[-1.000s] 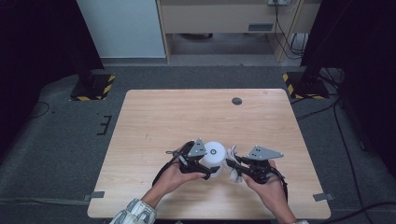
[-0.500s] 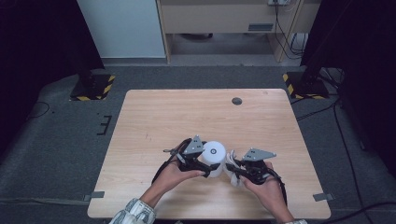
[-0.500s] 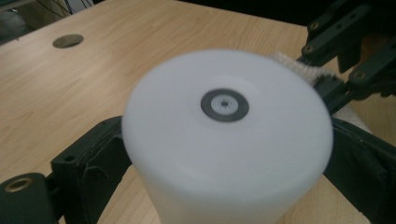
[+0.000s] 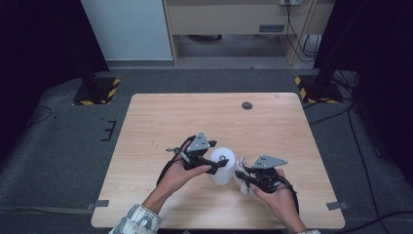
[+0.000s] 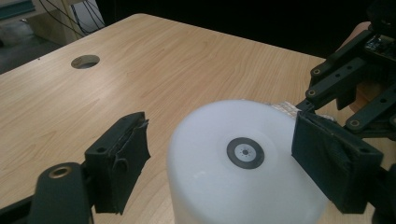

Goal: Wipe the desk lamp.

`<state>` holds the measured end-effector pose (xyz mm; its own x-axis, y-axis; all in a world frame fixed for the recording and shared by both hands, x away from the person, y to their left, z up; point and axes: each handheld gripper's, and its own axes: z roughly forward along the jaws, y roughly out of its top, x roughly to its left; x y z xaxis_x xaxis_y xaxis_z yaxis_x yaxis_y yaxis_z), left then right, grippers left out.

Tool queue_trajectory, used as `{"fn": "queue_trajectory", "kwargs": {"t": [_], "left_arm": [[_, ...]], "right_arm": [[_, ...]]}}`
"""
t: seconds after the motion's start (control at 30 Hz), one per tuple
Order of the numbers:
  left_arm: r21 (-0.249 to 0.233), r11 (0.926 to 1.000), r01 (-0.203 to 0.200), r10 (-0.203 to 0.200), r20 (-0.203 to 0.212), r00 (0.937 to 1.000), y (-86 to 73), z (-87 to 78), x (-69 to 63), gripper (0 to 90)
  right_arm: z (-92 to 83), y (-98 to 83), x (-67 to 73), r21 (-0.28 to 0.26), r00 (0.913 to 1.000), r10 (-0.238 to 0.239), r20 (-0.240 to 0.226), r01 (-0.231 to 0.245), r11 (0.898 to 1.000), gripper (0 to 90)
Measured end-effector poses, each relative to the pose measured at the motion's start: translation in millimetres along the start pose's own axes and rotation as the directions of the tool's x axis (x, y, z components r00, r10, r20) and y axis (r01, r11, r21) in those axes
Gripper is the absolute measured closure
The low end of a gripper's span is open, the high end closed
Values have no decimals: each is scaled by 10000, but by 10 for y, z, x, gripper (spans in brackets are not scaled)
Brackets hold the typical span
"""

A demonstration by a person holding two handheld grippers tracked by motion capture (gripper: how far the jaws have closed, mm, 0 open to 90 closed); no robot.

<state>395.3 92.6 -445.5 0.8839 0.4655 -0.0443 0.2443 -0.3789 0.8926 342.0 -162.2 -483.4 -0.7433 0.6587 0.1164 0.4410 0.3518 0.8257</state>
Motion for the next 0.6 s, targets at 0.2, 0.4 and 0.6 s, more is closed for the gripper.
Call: {"fn": "queue_trajectory", "kwargs": {"t": [0.2, 0.4, 0.6], "left_arm": [[29, 9999, 128, -129, 271, 9995, -7, -10, 14, 253], [111, 9993, 344, -349, 502, 9981, -9, 20, -8, 199], [184, 9988, 460, -468, 473, 9978, -5, 22, -8, 196]], "right_arm": [[-16, 21, 25, -140, 9999, -145, -84, 144, 9998, 720], [-24, 27, 23, -247, 9999, -114, -117, 111, 9996, 720], [-36, 36, 21, -259, 9998, -135, -129, 132, 9996, 722]]}}
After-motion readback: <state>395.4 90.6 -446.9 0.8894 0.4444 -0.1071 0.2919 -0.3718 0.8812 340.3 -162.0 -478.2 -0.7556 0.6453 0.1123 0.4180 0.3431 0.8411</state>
